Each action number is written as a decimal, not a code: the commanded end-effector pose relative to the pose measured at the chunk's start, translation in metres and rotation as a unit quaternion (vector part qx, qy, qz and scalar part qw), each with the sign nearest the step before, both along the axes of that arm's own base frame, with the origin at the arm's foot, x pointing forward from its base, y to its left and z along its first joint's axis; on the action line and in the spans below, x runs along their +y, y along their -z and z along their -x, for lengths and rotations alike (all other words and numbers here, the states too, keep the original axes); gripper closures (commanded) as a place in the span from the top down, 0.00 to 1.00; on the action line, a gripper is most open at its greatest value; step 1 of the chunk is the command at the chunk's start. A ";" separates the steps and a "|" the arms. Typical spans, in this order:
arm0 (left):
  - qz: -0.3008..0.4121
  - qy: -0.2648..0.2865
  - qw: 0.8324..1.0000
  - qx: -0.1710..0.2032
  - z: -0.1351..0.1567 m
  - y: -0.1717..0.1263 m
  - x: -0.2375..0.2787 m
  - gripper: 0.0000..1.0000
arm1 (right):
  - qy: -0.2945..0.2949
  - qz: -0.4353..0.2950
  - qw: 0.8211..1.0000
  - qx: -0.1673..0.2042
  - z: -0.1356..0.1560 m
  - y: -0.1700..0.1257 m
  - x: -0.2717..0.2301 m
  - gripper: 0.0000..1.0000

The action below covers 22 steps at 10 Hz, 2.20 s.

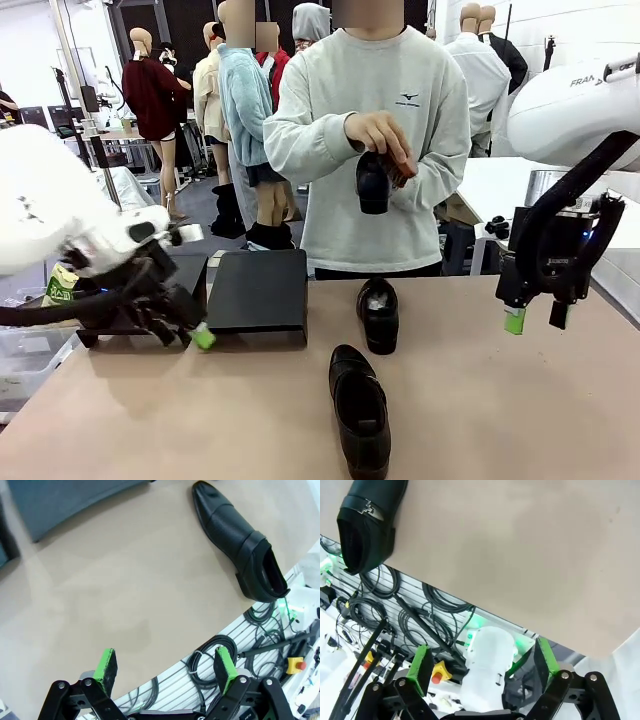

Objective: Organize the shoes by placing them on the stand.
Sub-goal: Place the Shoe from the middle of the table onto the Shoes Stand.

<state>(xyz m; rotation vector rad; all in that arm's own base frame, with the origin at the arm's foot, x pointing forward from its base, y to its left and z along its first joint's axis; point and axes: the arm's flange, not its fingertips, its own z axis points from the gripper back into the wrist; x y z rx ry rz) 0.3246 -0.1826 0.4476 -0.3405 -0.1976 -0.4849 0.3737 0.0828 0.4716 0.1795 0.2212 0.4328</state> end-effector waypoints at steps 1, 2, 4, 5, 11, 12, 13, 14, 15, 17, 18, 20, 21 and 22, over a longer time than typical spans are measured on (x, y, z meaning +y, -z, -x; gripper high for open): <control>-0.021 -0.034 0.999 -0.009 -0.012 0.028 -0.072 1.00 | 0.010 0.005 1.000 0.001 -0.001 -0.003 0.006 1.00; -0.037 -0.047 0.998 -0.017 -0.015 0.037 -0.101 1.00 | 0.010 0.005 1.000 0.001 -0.001 -0.003 0.006 1.00; -0.056 -0.051 0.997 -0.027 -0.014 0.052 -0.140 1.00 | 0.010 0.005 1.000 0.001 -0.001 -0.003 0.006 1.00; -0.064 -0.064 0.996 -0.019 -0.014 0.054 -0.151 1.00 | 0.010 0.005 1.000 0.001 -0.001 -0.003 0.006 1.00; -0.124 -0.129 0.984 -0.002 0.004 0.036 -0.202 1.00 | 0.010 0.005 1.000 0.001 -0.001 -0.003 0.006 1.00; -0.121 -0.130 0.984 -0.007 0.010 0.031 -0.204 1.00 | 0.010 0.005 1.000 0.001 -0.001 -0.003 0.006 1.00; -0.119 -0.128 0.984 -0.014 0.013 0.028 -0.206 1.00 | 0.010 0.005 1.000 0.001 -0.001 -0.003 0.006 1.00; -0.115 -0.126 0.985 -0.008 0.018 0.028 -0.209 1.00 | 0.010 0.005 1.000 0.001 -0.001 -0.003 0.006 1.00; -0.115 -0.127 0.985 0.017 0.023 0.035 -0.212 1.00 | 0.010 0.005 1.000 0.001 -0.001 -0.003 0.006 1.00; -0.119 -0.139 0.983 0.028 0.025 0.041 -0.214 1.00 | 0.010 0.005 1.000 0.001 -0.001 -0.003 0.006 1.00; -0.117 -0.147 0.981 0.042 0.028 0.047 -0.215 1.00 | 0.010 0.005 1.000 0.001 -0.001 -0.003 0.006 1.00; -0.108 -0.145 0.982 0.057 0.030 0.051 -0.218 1.00 | 0.010 0.005 1.000 0.001 -0.001 -0.003 0.006 1.00; -0.107 -0.146 0.981 0.076 0.031 0.057 -0.219 1.00 | 0.010 0.005 1.000 0.001 -0.001 -0.003 0.006 1.00; -0.105 -0.141 0.980 0.095 0.033 0.060 -0.221 1.00 | 0.010 0.005 1.000 0.001 -0.001 -0.003 0.006 1.00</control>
